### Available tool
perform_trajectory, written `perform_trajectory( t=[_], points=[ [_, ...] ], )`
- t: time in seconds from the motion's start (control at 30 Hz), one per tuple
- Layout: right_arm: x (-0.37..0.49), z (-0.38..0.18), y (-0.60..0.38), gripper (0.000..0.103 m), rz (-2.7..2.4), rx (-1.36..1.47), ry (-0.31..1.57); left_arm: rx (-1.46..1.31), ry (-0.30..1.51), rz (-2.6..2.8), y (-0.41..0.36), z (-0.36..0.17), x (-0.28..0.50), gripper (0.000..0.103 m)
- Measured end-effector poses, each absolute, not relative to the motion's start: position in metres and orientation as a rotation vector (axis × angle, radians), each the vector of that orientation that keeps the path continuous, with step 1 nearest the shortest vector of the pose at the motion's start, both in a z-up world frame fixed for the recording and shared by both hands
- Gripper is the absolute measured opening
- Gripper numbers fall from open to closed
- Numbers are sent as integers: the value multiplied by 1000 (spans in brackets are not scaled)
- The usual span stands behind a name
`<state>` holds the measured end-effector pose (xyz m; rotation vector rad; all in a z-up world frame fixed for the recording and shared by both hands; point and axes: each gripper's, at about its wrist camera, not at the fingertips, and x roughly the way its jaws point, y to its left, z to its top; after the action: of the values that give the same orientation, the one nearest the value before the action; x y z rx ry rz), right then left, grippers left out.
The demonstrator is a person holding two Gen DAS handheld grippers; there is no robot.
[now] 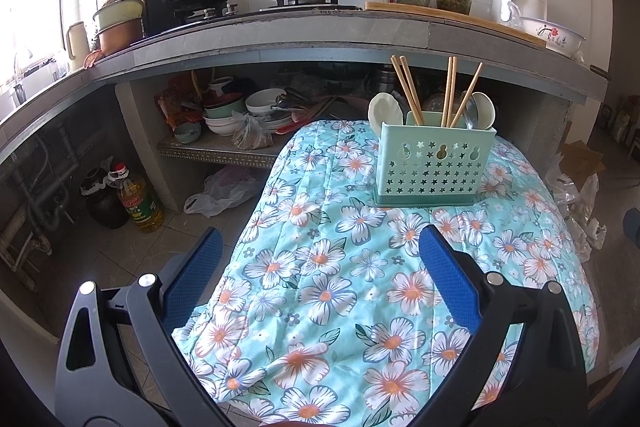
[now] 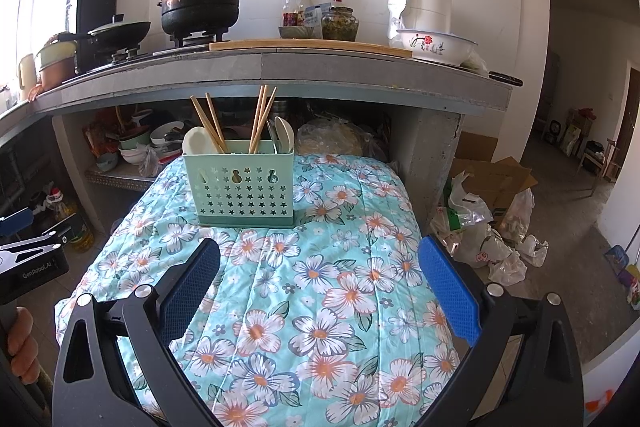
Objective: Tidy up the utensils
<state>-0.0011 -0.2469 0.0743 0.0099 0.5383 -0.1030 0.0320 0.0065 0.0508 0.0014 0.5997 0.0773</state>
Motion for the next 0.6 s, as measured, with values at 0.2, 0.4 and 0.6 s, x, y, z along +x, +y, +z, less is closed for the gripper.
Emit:
perform_trajectory(
  t=[0.2, 0.4, 0.6],
  points=[
    [-1, 75, -247, 97, -101, 9, 537, 1, 599, 78, 6, 51, 32, 95],
    [-2, 75, -247, 97, -98, 13, 537, 2, 599, 78, 6, 51, 32, 95],
    [-2, 76, -247, 97, -96, 13, 537, 2, 600, 77, 6, 51, 32, 95]
  ],
)
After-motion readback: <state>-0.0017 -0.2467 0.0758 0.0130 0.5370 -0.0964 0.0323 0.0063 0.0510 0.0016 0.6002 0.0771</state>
